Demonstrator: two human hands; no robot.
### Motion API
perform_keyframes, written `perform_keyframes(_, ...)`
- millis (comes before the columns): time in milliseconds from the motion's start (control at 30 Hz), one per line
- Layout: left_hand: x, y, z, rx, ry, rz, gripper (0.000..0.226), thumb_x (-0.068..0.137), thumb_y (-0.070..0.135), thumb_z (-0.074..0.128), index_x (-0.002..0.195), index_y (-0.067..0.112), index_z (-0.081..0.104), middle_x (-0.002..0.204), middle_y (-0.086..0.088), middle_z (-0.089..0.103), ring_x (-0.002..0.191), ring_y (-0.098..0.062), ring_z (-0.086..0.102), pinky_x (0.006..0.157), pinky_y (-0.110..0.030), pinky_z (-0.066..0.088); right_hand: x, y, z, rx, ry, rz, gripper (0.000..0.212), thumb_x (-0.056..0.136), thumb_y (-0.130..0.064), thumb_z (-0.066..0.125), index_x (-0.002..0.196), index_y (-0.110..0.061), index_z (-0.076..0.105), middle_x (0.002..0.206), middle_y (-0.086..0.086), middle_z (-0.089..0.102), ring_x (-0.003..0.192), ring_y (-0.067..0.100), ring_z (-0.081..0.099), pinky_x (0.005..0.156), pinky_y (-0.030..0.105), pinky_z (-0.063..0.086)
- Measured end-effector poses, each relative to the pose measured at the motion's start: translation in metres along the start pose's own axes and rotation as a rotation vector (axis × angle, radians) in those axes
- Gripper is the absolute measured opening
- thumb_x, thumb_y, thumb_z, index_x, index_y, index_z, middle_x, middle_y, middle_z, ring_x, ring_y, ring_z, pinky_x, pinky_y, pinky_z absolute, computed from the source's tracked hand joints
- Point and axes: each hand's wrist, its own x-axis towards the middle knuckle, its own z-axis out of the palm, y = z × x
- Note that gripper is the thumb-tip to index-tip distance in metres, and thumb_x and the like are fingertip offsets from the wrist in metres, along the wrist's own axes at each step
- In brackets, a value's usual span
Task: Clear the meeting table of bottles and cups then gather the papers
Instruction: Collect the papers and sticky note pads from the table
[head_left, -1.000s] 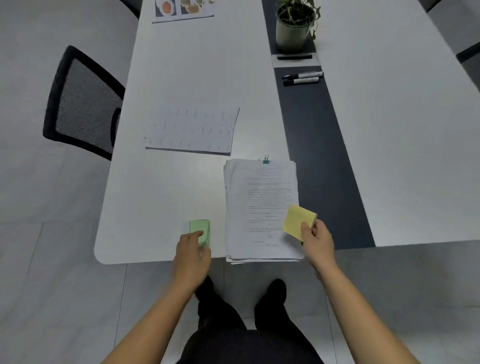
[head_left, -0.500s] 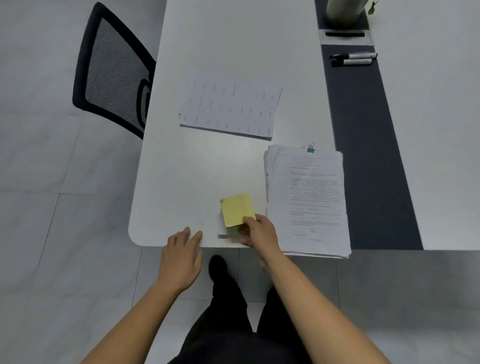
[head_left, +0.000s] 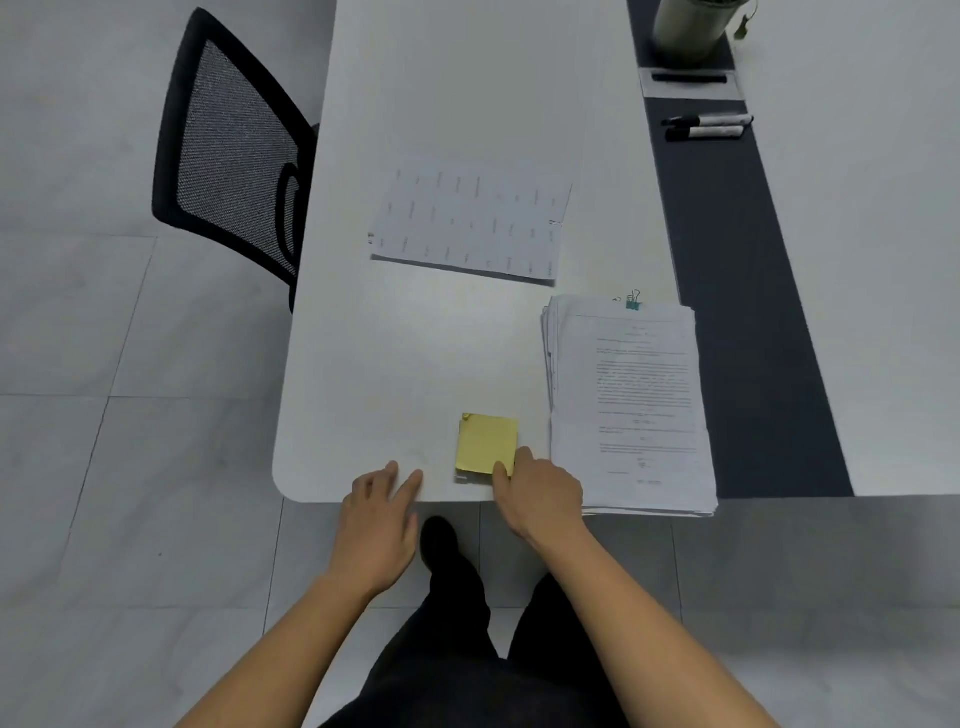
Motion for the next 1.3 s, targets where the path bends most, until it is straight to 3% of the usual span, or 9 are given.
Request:
perform_keyframes(300,0.001,0.004,0.007,-0.02,0.016,-0.057,0.05,0.088,0.032,0.053,0.136,0.019,0.057,0.138,-0.019,0.055,0.116,-0.039,0.053,0.088,-0.049,0.052,0.004,0.006,0.004,-0.043,-0.026,-0.042,0.05,0.106,-0.044,0.024,0.144,-0.013,0.03,0.113,0.01,0.063,0.095,0.03,0.065,0.066,0.034,0.039)
perform_keyframes(467,-0.003,0.017,0.002,-0.09,-0.123,-0.142,0.06,0.101,0.031,0.042,0.157,0.021,0.023,0.164,-0.013,0.013,0.149,-0.034,0.014,0.117,-0.044,0.027,0.007,0.018,-0.002,0.039,-0.101,-0.072,0.05,0.105,-0.048,0.023,0.14,-0.014,0.034,0.112,0.012,0.063,0.098,0.032,0.064,0.072,0.037,0.046)
perform_keyframes(567,-0.004,0.03,-0.017,-0.084,-0.179,-0.186,0.056,0.104,0.035,0.034,0.157,0.021,0.021,0.166,-0.009,0.009,0.151,-0.029,0.013,0.119,-0.04,0.022,0.005,0.023,-0.015,0.143,-0.181,-0.098,0.053,0.105,-0.05,0.026,0.141,-0.013,0.035,0.119,0.014,0.063,0.106,0.033,0.062,0.08,0.038,0.047)
perform_keyframes(667,-0.012,0.049,-0.038,-0.243,-0.007,-0.279,0.054,0.104,0.037,0.038,0.154,0.021,0.03,0.162,-0.004,0.024,0.147,-0.023,0.027,0.116,-0.04,0.028,-0.006,0.032,-0.038,0.237,-0.193,-0.165,0.054,0.105,-0.05,0.029,0.146,-0.015,0.035,0.13,0.01,0.059,0.115,0.029,0.058,0.087,0.036,0.044)
perform_keyframes(800,-0.052,0.083,-0.07,-0.638,0.276,-0.406,0.05,0.103,0.035,0.045,0.151,0.024,0.037,0.152,0.007,0.039,0.139,-0.01,0.035,0.115,-0.032,0.03,-0.035,0.054,-0.058,0.514,-0.068,-0.309,0.049,0.104,-0.048,0.037,0.149,-0.028,0.038,0.14,-0.007,0.051,0.121,0.01,0.053,0.1,0.029,0.044)
perform_keyframes(933,-0.109,0.104,-0.092,-1.015,0.477,-0.695,0.044,0.1,0.032,0.051,0.144,0.032,0.045,0.139,0.014,0.048,0.12,-0.001,0.05,0.097,-0.023,0.039,-0.06,0.062,-0.06,0.861,-0.024,-0.309,0.045,0.099,-0.046,0.054,0.142,-0.04,0.044,0.134,-0.022,0.053,0.113,-0.004,0.055,0.089,0.022,0.048)
perform_keyframes(1033,-0.148,0.092,-0.101,-1.147,0.625,-0.816,0.043,0.099,0.028,0.055,0.141,0.03,0.049,0.134,0.018,0.055,0.117,0.008,0.05,0.089,-0.017,0.039,-0.074,0.043,-0.062,0.97,-0.042,-0.326,0.049,0.093,-0.046,0.058,0.14,-0.036,0.048,0.136,-0.022,0.055,0.116,-0.005,0.055,0.089,0.02,0.046)
perform_keyframes(1200,-0.197,0.02,-0.117,-1.293,0.861,-0.903,0.043,0.096,0.028,0.06,0.137,0.032,0.051,0.128,0.018,0.06,0.121,-0.006,0.057,0.105,-0.038,0.044,-0.079,-0.04,-0.071,0.914,-0.078,-0.479,0.042,0.098,-0.038,0.058,0.139,-0.036,0.048,0.131,-0.022,0.057,0.117,-0.002,0.057,0.089,0.013,0.047)
perform_keyframes(1300,-0.217,-0.039,-0.119,-1.347,0.958,-0.904,0.044,0.095,0.027,0.061,0.137,0.03,0.05,0.125,0.013,0.063,0.118,-0.004,0.059,0.105,-0.045,0.045,-0.085,-0.107,-0.072,0.854,-0.009,-0.565,0.041,0.097,-0.041,0.055,0.137,-0.034,0.051,0.13,-0.022,0.059,0.118,-0.004,0.056,0.087,0.007,0.045)
